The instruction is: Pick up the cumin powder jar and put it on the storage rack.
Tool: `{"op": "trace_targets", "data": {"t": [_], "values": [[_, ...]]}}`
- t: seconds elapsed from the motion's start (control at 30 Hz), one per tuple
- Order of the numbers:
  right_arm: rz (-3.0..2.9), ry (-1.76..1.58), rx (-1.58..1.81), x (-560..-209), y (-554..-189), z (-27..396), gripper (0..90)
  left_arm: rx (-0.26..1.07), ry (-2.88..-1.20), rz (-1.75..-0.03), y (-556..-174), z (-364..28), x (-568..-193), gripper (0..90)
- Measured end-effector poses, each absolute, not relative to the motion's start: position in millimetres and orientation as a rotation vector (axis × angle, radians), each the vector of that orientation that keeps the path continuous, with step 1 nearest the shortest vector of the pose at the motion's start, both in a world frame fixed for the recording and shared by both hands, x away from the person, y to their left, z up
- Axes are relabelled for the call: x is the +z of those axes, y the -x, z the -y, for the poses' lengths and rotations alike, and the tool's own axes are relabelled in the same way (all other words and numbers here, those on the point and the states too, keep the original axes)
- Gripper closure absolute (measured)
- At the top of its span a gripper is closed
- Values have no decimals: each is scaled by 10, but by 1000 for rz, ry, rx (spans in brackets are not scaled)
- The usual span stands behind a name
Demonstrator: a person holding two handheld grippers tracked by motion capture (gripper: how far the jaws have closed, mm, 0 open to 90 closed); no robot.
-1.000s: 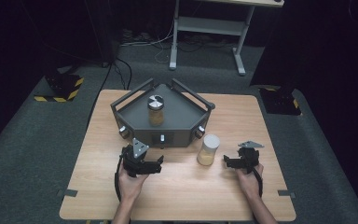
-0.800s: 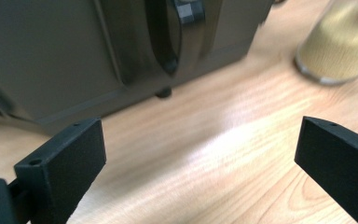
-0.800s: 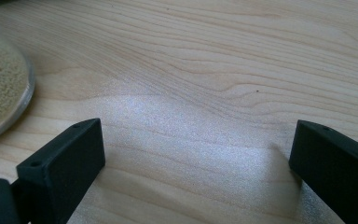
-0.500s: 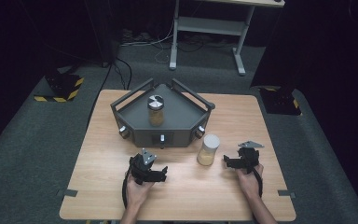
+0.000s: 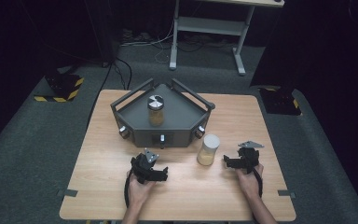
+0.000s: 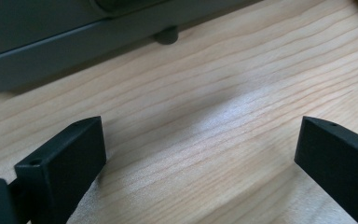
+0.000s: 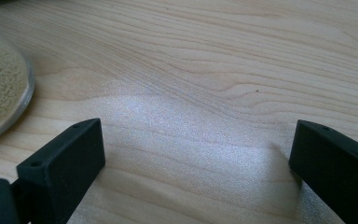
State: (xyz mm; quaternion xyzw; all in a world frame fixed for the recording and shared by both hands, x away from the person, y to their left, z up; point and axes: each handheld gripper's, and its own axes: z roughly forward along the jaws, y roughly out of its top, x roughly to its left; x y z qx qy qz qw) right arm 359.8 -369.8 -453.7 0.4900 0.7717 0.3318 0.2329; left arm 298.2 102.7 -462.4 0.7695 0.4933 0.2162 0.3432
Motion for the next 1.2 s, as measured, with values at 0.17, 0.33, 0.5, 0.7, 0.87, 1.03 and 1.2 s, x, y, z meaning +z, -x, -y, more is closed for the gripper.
{"op": "trace_targets", "data": {"t": [0.17, 0.33, 0.5, 0.7, 0.87, 1.03, 1.2], "values": [[-2120, -1346, 912, -4537, -3598, 3698, 25, 579, -2001, -1300, -2993, -983, -4621, 16], [-2120, -1345, 912, -4538, -3598, 3699, 25, 585, -2000, -1307, -2992, -967, -4621, 13], [-2120, -1345, 912, -4538, -3598, 3699, 25, 586, -1998, -1314, -2998, -951, -4620, 6], [-2120, -1345, 912, -4538, -3597, 3699, 25, 588, -1996, -1320, -2995, -942, -4619, 6], [-2120, -1343, 912, -4539, -3595, 3698, 28, 587, -1995, -1321, -2997, -941, -4618, 4], [-2120, -1345, 913, -4538, -3597, 3699, 27, 587, -1996, -1320, -2997, -943, -4619, 5], [-2120, -1344, 913, -4538, -3596, 3699, 27, 587, -1996, -1320, -2998, -944, -4619, 4]]}}
